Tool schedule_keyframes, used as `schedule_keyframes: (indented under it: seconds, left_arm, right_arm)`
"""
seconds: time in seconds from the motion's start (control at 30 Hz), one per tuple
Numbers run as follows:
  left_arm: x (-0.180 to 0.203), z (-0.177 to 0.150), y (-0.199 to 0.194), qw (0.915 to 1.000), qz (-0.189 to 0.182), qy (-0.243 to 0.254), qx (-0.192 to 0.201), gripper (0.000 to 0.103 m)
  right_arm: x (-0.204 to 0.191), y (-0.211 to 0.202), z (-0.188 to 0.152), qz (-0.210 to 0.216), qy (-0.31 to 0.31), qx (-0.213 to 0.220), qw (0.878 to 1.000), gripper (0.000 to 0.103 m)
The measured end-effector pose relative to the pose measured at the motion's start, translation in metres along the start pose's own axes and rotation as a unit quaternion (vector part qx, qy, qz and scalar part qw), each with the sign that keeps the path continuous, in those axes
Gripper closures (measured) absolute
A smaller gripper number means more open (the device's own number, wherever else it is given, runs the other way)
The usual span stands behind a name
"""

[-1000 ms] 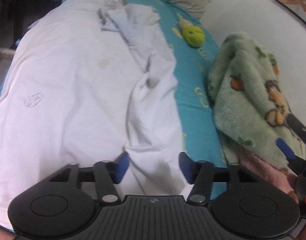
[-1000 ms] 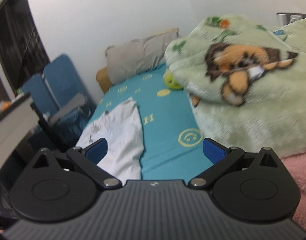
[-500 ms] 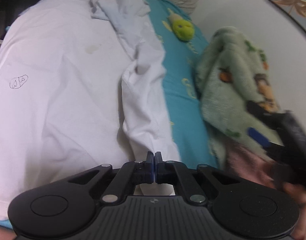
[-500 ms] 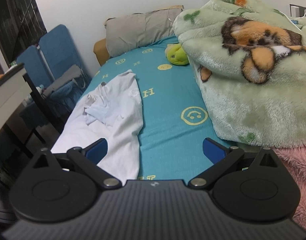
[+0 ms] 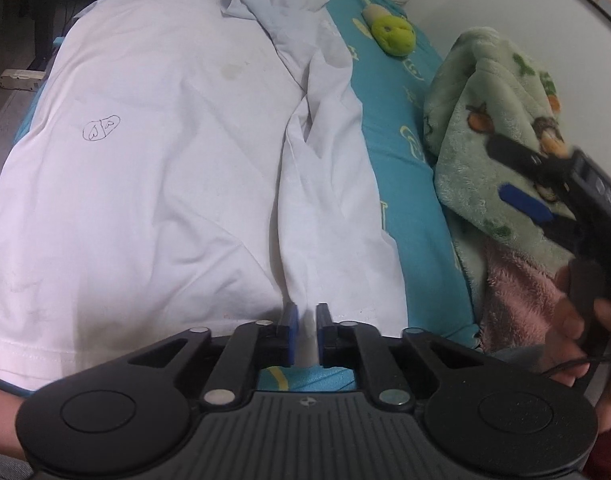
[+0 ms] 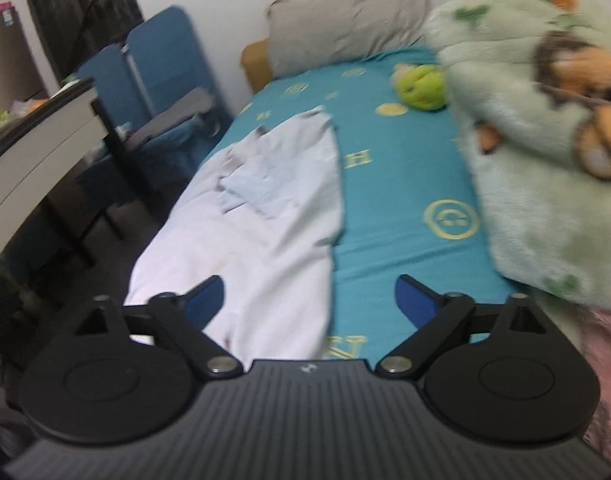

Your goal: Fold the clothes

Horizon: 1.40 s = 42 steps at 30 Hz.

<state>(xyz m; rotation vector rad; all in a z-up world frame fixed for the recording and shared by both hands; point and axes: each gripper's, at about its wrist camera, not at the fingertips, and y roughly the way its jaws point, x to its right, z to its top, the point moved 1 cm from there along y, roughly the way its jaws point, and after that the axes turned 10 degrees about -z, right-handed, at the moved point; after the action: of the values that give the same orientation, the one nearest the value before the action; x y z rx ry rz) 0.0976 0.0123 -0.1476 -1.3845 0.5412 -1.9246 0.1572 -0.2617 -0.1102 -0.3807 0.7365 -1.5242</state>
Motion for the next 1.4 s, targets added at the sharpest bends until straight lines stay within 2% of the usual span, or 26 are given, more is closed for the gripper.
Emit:
schedule_keyframes:
  seconds: [0.03,0.13,0.27,0.37,0.5,0.57,0.6,0.63,0.7,0.73,0.77,0.8,0.87,0.93,1.03,1.17,1.27,1.4]
  left_arm:
    - [0.000,0.001,-0.001,1.0000,-0.002,-0.004,0.005,0.069]
    - [0.000,0.007,-0.001,0.9995,-0.023,-0.013,0.019,0.052]
    - [-0.005,0.013,0.012,0.9987,-0.035,-0.030,0.021,0.048]
    - [-0.010,0.015,0.025,0.9994,-0.021,-0.027,0.010,0.048]
    - [-0.008,0.018,0.035,1.0000,-0.004,-0.002,0.007,0.063]
    - [-0.005,0.017,0.040,0.9998,0.004,0.017,0.001,0.077]
    - [-0.003,0.016,0.042,0.9998,0.005,0.021,-0.003,0.088]
    - [-0.002,0.015,0.044,0.9997,0.005,0.024,-0.007,0.094]
    - [0.000,0.014,0.047,0.9995,0.007,0.029,-0.011,0.095]
    - [0.001,0.014,0.048,0.9994,0.009,0.031,-0.011,0.096]
    - [0.001,0.014,0.048,0.9994,0.010,0.032,-0.011,0.097]
    - [0.002,0.014,0.048,0.9993,0.010,0.033,-0.012,0.099]
    - [0.005,0.012,0.046,0.9993,0.004,0.034,-0.012,0.100]
    - [0.007,0.011,0.041,0.9993,-0.008,0.035,-0.011,0.101]
    - [0.014,0.006,0.031,0.9986,-0.032,0.041,-0.007,0.101]
    - [0.017,0.001,0.023,0.9987,-0.031,0.039,-0.011,0.101]
    - [0.017,0.000,0.022,0.9989,-0.022,0.038,-0.015,0.101]
    - [0.018,0.000,0.026,0.9988,0.003,0.044,-0.022,0.100]
  right_arm:
    - [-0.008,0.007,0.007,0.009,-0.007,-0.005,1.000,0.023]
    - [-0.033,0.041,0.032,0.045,-0.023,-0.021,0.998,0.026]
    - [-0.066,0.100,0.060,0.057,-0.056,-0.036,0.996,0.028]
    - [-0.085,0.144,0.069,0.049,-0.086,-0.030,0.995,0.028]
    - [-0.094,0.198,0.070,0.030,-0.101,-0.028,0.994,0.030]
    - [-0.095,0.220,0.070,0.031,-0.100,-0.028,0.994,0.030]
    - [-0.094,0.230,0.070,0.036,-0.101,-0.032,0.994,0.030]
    - [-0.095,0.239,0.069,0.040,-0.105,-0.037,0.993,0.030]
    - [-0.101,0.253,0.066,0.043,-0.129,-0.040,0.990,0.033]
    - [-0.105,0.259,0.063,0.042,-0.143,-0.041,0.988,0.039]
    - [-0.108,0.263,0.062,0.037,-0.152,-0.039,0.987,0.051]
    - [-0.110,0.266,0.062,0.028,-0.154,-0.034,0.987,0.058]
    - [-0.115,0.272,0.062,0.012,-0.155,-0.023,0.988,0.086]
    - [-0.115,0.273,0.068,0.021,-0.138,-0.018,0.990,0.095]
    - [-0.112,0.266,0.083,0.048,-0.085,-0.011,0.995,0.096]
    - [-0.110,0.255,0.104,0.073,-0.039,0.008,0.997,0.096]
    - [-0.106,0.257,0.111,0.075,-0.016,0.014,0.997,0.096]
    - [-0.106,0.278,0.098,0.056,-0.030,-0.004,0.998,0.096]
